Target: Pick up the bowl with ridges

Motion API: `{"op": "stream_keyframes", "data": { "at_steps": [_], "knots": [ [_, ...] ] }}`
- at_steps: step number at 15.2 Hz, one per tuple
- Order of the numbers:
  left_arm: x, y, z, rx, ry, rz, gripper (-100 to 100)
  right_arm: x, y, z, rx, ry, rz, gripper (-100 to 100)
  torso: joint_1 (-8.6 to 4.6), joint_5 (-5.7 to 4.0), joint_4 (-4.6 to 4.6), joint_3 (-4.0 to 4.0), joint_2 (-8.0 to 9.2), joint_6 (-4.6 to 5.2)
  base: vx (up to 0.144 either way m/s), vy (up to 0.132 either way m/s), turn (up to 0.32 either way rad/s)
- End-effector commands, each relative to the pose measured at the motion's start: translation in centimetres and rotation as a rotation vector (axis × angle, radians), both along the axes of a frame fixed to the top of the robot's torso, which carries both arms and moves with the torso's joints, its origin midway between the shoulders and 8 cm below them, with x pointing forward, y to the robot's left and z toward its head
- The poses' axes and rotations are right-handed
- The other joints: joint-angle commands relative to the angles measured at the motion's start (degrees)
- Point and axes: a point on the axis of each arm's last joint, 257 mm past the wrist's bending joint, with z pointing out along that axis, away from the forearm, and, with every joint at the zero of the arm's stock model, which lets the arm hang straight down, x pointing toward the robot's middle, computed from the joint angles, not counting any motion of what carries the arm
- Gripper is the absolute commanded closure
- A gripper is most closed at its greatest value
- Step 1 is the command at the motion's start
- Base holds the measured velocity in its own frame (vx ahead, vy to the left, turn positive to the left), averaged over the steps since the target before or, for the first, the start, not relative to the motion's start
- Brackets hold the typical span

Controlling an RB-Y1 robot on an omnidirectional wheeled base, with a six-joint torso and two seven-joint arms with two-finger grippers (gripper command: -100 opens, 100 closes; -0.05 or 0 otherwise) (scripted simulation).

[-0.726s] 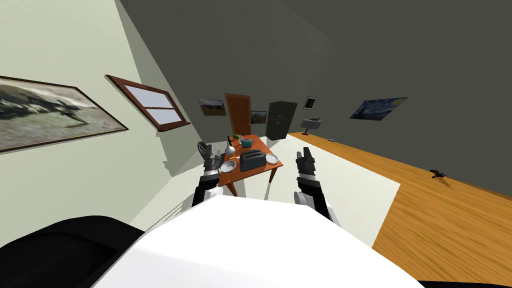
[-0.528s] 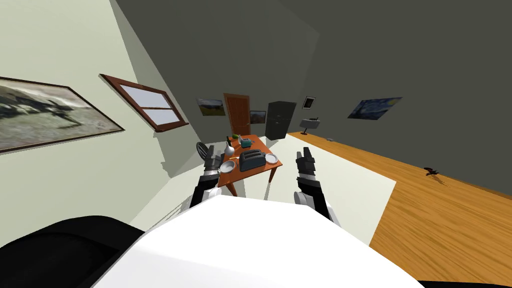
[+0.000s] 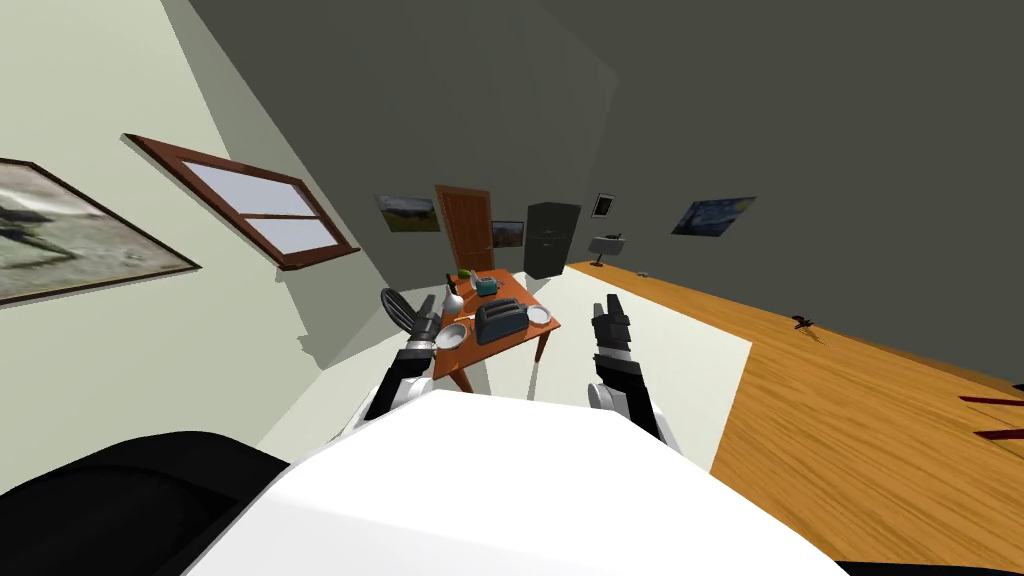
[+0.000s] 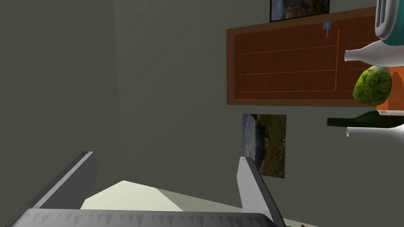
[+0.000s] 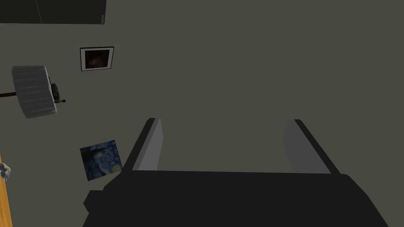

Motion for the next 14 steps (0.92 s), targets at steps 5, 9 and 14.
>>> {"op": "stream_keyframes", "data": {
  "at_steps": [5, 9, 14],
  "knots": [
    [1.2, 2.1, -4.2, 0.005, 0.156, 0.016, -100, 0.0, 0.0, 0.0, 0.000, 0.000, 0.000, 0, 0.03, 0.00, 0.00, 0.01, 0.02, 0.00, -0.021, 0.060, -0.165],
    [1.6, 3.7, -6.9, -0.005, 0.254, 0.037, -100, 0.0, 0.0, 0.0, 0.000, 0.000, 0.000, 0, 0.01, 0.00, 0.00, 0.00, 0.01, 0.00, -0.023, 0.056, -0.150],
    [1.6, 5.6, -9.9, -0.025, 0.356, 0.065, -100, 0.0, 0.0, 0.0, 0.000, 0.000, 0.000, 0, -0.01, 0.00, 0.00, 0.01, 0.02, -0.01, -0.028, 0.051, -0.144]
  ]
}}
